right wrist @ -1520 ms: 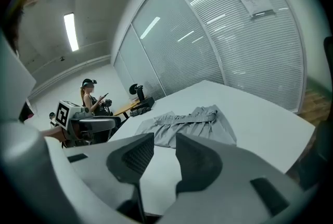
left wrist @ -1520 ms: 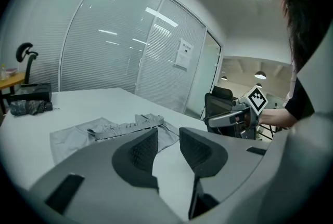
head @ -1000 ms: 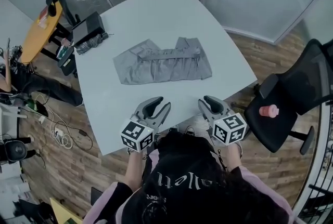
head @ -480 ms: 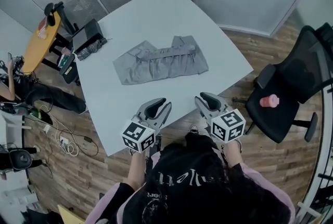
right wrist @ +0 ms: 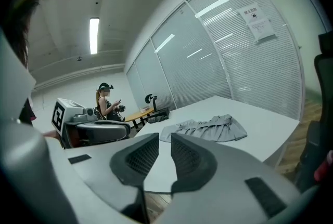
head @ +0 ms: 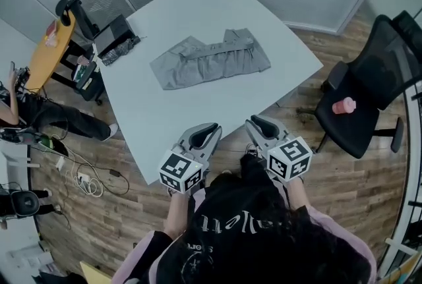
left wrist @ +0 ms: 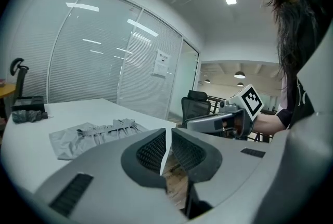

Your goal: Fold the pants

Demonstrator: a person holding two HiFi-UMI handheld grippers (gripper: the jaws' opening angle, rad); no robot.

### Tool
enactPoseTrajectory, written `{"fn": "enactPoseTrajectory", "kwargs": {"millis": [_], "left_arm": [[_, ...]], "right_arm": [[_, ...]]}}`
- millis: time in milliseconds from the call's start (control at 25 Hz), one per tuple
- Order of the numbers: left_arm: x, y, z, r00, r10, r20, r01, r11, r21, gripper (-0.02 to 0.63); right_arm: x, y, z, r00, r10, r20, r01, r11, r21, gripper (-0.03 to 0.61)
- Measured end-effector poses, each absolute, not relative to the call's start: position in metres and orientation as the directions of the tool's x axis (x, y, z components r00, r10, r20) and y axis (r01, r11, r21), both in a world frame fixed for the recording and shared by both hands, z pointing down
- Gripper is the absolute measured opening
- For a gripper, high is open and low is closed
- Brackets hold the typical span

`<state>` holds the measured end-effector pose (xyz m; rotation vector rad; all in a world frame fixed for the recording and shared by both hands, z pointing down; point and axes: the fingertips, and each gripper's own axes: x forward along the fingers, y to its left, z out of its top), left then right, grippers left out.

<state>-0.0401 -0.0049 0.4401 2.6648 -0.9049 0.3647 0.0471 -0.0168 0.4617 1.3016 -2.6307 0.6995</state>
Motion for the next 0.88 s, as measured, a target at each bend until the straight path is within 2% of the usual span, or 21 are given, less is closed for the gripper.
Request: {"fn": "enactPoseTrajectory", "kwargs": {"millis": [520,880], "left_arm": [[-0.065,0.071,0.444,0.830,-0.462,0.312,-0.537,-0.814,0.224,0.049],[-0.068,0.095,0.444,0.846,-0.439,0.301,-0.512,-0.828,0.231,0.049]], "right_arm": [[0.013,0.076,0.467,-0.566,-0.750,0.341,-0.821,0.478,-0.312,0.038],[0.000,0.101,0.462,-0.572,-0.740,0.354,-0.820,0.519,-0.241,0.032]]}}
